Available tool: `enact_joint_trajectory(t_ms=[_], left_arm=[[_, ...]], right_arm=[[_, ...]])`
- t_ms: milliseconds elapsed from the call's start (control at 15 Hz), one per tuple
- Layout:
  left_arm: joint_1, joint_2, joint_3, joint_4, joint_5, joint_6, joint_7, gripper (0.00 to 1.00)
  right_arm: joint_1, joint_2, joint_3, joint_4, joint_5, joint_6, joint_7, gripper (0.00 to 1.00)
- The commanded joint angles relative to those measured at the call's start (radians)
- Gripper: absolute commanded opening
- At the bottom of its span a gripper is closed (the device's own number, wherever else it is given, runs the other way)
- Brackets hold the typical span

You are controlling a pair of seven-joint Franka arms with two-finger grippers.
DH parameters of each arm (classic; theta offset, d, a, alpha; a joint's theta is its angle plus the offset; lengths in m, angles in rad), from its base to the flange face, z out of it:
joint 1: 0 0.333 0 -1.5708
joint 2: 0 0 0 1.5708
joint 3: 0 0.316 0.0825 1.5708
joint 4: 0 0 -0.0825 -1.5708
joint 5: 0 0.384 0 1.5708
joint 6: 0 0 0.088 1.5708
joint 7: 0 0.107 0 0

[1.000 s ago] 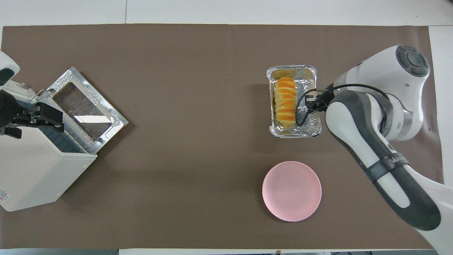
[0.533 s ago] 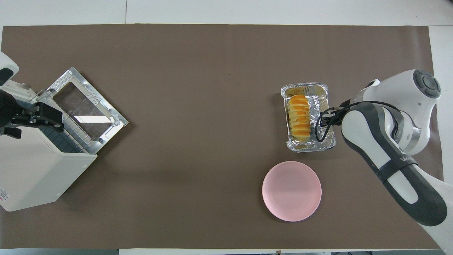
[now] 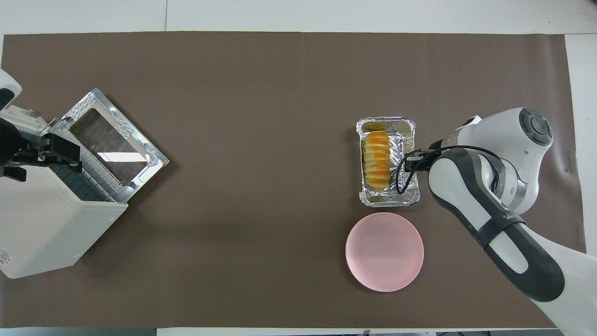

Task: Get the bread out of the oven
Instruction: 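Lower the right gripper into the tray and grasp the bread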

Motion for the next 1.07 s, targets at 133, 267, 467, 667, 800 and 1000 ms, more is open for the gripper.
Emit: enact_joint_trajectory(t_ms=[133, 267, 467, 667, 800, 1000], left_arm=[[0.011, -0.017, -0.002, -0.017, -0.017, 0.020, 0.003, 1.00], [0.011, -0.015, -0.002, -0.017, -0.017, 0.020, 0.003, 1.00], [0.011, -0.015, -0.002, -0.015, -0.017, 0.021, 0.003, 1.00], [0.011, -0.015, -0.002, -0.015, -0.017, 0.020, 0.003, 1.00], [0.011, -0.015, -0.002, -0.015, -0.017, 0.023, 0.004, 1.00], [0.011, -0.015, -0.002, -0.017, -0.017, 0.038, 0.006, 1.00]], right_arm=[[-0.005, -0.037, 0.000, 0.065, -0.011, -0.044, 0.012, 1.00], [0.044, -0.025, -0.001, 0.091, -0.046, -0.017, 0.026, 1.00], [0.075, 0.003, 0.004, 0.102, -0.103, 0.045, 0.130, 1.00], [0.112, 0.046, 0.002, 0.110, -0.106, 0.091, 0.142, 1.00], [0.113, 0.067, 0.004, 0.107, -0.106, 0.099, 0.159, 1.00], [0.139, 0.078, 0.002, 0.088, -0.106, 0.129, 0.167, 0.97]])
